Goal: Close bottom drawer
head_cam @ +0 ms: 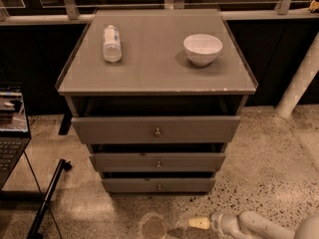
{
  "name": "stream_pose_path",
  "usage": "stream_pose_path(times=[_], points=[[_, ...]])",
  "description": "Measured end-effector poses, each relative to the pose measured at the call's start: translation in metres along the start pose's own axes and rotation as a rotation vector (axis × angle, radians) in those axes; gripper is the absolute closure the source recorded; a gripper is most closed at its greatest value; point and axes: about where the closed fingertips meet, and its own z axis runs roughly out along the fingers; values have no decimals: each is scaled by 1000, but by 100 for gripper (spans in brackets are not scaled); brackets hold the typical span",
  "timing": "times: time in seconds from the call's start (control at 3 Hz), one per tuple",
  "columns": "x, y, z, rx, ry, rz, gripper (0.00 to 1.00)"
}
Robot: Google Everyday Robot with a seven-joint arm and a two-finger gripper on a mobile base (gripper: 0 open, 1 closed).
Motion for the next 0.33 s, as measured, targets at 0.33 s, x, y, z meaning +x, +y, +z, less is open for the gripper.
stream_pose_path(times=[0.33], points=[[0, 0, 0, 0, 0, 0, 0]])
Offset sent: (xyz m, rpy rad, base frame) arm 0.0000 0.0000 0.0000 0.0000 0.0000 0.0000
